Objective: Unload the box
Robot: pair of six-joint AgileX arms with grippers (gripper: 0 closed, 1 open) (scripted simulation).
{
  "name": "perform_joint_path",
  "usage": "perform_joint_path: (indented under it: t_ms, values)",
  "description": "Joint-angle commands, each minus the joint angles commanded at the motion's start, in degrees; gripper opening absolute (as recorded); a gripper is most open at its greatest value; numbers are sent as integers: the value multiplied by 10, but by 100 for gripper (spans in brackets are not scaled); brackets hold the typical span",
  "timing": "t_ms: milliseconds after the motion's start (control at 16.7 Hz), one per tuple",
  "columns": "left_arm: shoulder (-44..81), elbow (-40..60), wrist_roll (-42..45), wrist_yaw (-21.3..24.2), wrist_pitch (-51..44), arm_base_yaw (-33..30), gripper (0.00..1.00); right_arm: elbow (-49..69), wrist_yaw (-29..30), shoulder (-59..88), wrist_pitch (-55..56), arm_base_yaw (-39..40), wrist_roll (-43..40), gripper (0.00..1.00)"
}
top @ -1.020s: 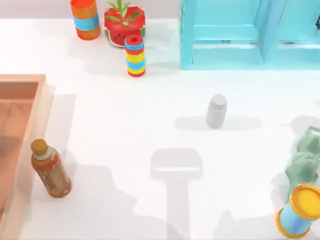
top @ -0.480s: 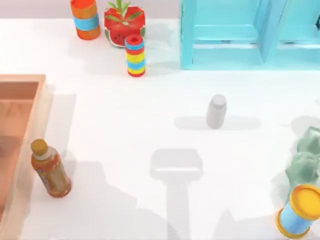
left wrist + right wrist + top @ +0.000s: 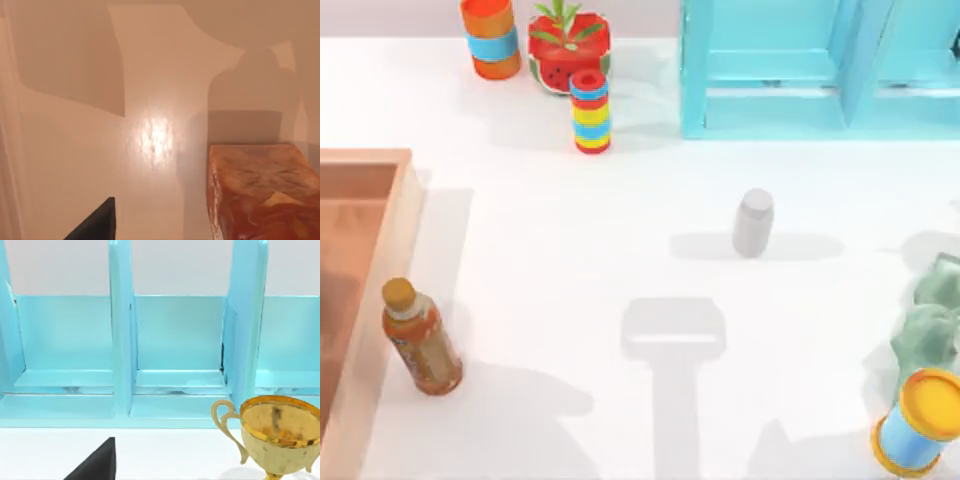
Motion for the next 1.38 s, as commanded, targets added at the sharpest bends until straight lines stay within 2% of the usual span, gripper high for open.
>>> perform_joint_path:
  t_ms: [240, 540, 1320, 1380]
  values:
    - [10, -48, -1, 0, 59, -1, 100, 0, 0, 0, 0, 0, 0, 100]
    - [12, -53, -1, 0, 66, -1, 100, 0, 0, 0, 0, 0, 0, 100]
    - [12, -53, -1, 0, 66, -1, 2, 0, 0, 0, 0, 0, 0, 100]
    - [12, -53, -1, 0, 66, -1, 0, 0, 0, 0, 0, 0, 0, 100]
